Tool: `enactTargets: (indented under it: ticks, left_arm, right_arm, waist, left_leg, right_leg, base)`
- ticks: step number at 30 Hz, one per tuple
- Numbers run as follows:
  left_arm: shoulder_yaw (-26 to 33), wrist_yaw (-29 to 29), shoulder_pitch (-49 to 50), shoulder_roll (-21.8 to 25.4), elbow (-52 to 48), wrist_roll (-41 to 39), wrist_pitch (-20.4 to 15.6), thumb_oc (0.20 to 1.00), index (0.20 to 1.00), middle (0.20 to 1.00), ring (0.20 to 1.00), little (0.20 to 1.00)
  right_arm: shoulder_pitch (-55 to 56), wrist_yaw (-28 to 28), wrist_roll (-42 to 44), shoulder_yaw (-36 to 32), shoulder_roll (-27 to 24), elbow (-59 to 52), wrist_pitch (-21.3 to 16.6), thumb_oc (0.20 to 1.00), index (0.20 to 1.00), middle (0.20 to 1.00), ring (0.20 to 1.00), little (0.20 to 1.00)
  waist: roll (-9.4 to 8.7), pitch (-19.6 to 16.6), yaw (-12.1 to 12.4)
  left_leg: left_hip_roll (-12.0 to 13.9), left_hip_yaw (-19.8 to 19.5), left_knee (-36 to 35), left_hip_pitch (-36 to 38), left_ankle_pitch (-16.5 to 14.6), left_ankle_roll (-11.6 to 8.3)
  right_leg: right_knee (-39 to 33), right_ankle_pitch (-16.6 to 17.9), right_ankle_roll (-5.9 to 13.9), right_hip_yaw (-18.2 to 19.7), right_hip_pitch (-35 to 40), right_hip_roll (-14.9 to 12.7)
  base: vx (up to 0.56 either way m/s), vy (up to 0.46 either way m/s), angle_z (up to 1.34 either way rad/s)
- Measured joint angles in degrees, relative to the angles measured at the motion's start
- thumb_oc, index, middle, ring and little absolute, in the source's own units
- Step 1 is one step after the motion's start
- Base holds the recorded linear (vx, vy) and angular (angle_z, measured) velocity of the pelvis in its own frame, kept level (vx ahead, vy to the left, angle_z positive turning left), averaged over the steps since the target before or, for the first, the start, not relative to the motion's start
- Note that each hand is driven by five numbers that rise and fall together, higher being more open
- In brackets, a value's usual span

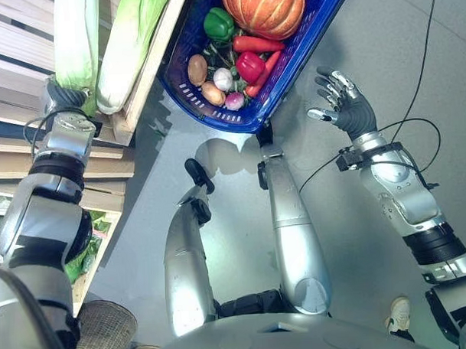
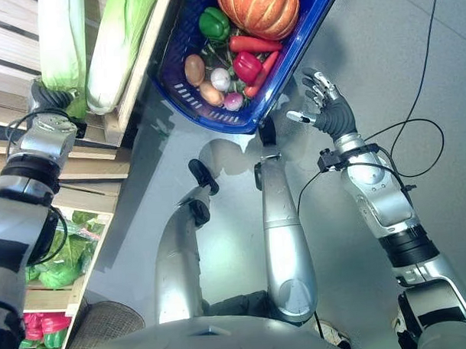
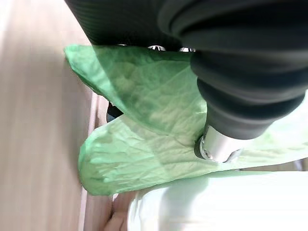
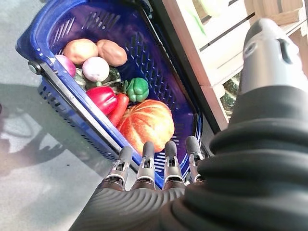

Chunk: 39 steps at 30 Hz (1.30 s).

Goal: Pick up fruits and vegetables into the basket

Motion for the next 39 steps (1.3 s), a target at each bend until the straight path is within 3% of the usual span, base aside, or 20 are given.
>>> enactTargets:
  ticks: [8, 12, 15, 21, 26, 33, 39]
  left_arm:
    - [6.9, 7.03, 13.62, -3.55, -21.21, 1.05, -11.41, 0.2, 0.2, 0.2, 0.2, 0.2]
    - [10.59, 10.04, 19.16, -5.3, -32.06, 6.76, -14.53, 0.2, 0.2, 0.2, 0.2, 0.2]
    - [11.84, 10.47, 21.13, -5.43, -38.36, 9.9, -16.46, 0.2, 0.2, 0.2, 0.2, 0.2]
    - [14.8, 10.69, 25.61, -8.47, -51.47, 16.58, -26.0, 0.2, 0.2, 0.2, 0.2, 0.2]
    - [14.63, 4.39, 25.85, -10.78, -53.77, 19.29, -31.14, 0.2, 0.2, 0.2, 0.2, 0.2]
    - [11.55, -4.65, 25.5, -10.35, -53.9, 19.42, -31.24, 0.2, 0.2, 0.2, 0.2, 0.2]
    - [8.25, -14.16, 25.68, -9.83, -55.01, 19.24, -31.34, 0.2, 0.2, 0.2, 0.2, 0.2]
  right_arm:
    - [2.95, 1.38, -0.23, -5.0, 2.49, -7.86, -1.51, 1.0, 1.0, 1.0, 1.0, 1.0]
    - [2.13, 2.25, -0.44, -6.01, 3.9, -9.24, -2.06, 1.0, 1.0, 1.0, 1.0, 1.0]
    - [0.77, 2.61, 1.06, -6.35, 5.99, -9.6, -0.83, 1.0, 1.0, 1.0, 1.0, 1.0]
    - [-2.02, 5.47, 6.78, -6.49, 11.08, -11.82, 1.95, 1.0, 1.0, 1.0, 1.0, 1.0]
    - [-5.36, 5.28, 8.24, -5.98, 12.05, -11.88, 3.22, 1.0, 1.0, 1.0, 1.0, 1.0]
    - [-8.83, 6.26, 11.28, -5.27, 13.44, -11.82, 4.39, 1.0, 1.0, 1.0, 1.0, 1.0]
    - [-10.86, 4.13, 8.89, -5.12, 13.33, -10.81, 4.6, 1.0, 1.0, 1.0, 1.0, 1.0]
  waist:
    - [0.06, 0.03, 3.28]
    - [0.03, 0.07, 5.63]
    - [0.02, 0.1, 7.1]
    - [-0.06, 0.13, 10.12]
    - [-0.21, 0.2, 11.12]
    - [-0.67, 0.38, 12.36]
    - [-1.68, 0.61, 12.87]
  left_leg:
    - [0.1, -2.16, -2.55, 4.33, 1.2, -0.5]
    - [0.13, -3.37, -2.82, 5.09, 1.6, -0.56]
    - [0.19, -4.67, -2.79, 5.28, 1.9, -0.58]
    - [0.28, -6.82, -2.5, 6.11, 1.95, -0.5]
    - [0.66, -8.35, -1.39, 6.21, 1.81, -0.46]
    - [1.0, -8.45, -0.35, 7.81, 1.23, -0.07]
    - [0.94, -8.73, 0.31, 7.97, 0.92, 0.23]
  right_leg:
    - [-1.74, 0.01, -0.08, -2.33, 5.4, 0.0]
    - [-2.44, 0.13, -0.51, -3.83, 7.29, -0.02]
    - [-2.88, 0.46, -0.89, -5.07, 8.58, -0.19]
    - [-4.29, 0.28, -0.59, -7.35, 11.67, -0.49]
    - [-4.92, 0.47, -0.87, -9.34, 13.95, -0.64]
    - [-5.7, 0.47, -0.46, -9.87, 16.89, -0.6]
    - [-5.96, 0.64, -0.04, -10.34, 17.94, -0.86]
  base:
    - [-0.05, -0.129, 0.08]
    - [-0.07, -0.207, 0.14]
    - [-0.08, -0.159, 0.17]
    - [-0.03, -0.183, 0.14]
    - [0.0, -0.134, 0.15]
    - [0.01, -0.072, 0.04]
    - [0.0, -0.049, 0.03]
